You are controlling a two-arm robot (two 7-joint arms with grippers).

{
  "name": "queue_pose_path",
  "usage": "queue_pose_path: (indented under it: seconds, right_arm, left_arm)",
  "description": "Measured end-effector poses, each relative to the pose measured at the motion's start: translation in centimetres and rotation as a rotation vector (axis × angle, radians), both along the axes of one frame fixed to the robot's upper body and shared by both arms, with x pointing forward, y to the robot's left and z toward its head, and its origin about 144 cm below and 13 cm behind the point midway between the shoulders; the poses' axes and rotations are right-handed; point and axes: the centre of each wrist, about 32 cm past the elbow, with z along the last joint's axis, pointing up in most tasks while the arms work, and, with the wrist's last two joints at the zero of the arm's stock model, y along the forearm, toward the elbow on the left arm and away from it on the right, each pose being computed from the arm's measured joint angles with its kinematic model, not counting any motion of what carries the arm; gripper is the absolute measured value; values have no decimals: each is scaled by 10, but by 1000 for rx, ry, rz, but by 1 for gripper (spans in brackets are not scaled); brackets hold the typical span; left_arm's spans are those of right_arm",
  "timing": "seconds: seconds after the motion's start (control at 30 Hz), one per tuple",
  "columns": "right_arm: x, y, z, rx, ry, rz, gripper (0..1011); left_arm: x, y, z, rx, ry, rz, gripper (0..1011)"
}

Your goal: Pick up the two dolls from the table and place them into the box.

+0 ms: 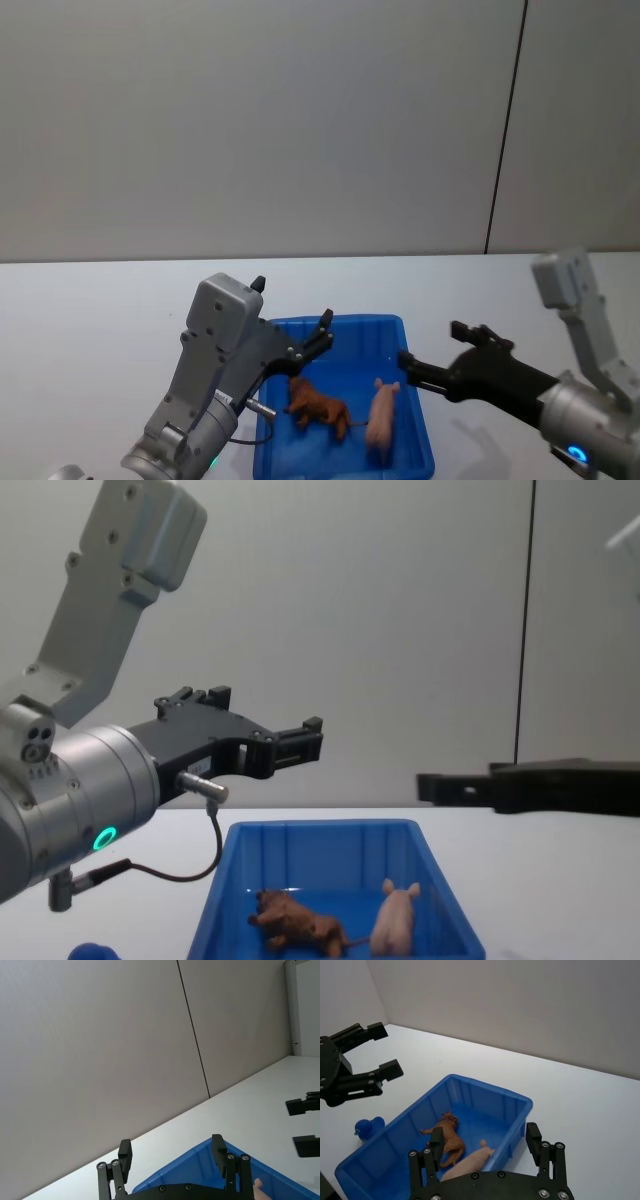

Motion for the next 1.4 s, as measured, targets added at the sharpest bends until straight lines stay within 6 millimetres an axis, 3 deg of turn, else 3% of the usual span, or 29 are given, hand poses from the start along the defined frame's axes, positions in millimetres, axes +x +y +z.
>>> queue_pose_path:
  seconds: [0.3, 0.63, 1.1, 1.4]
  right_arm:
    - [-14, -20, -8, 2, -30, -32, 1001]
    - [-21, -30, -11, 1, -45, -46, 1001]
    - [-25, -35, -13, 1, -53, -54, 1001]
    - [-26, -36, -13, 1, -55, -56, 1001]
  left_arm:
    - [0, 0, 0, 1, 1, 0, 1002]
    - [-7, 3, -1, 26, 23, 42, 1001]
    - [-34, 15, -9, 40, 102, 196, 1002]
    - [-55, 23, -27, 20, 185, 288, 1001]
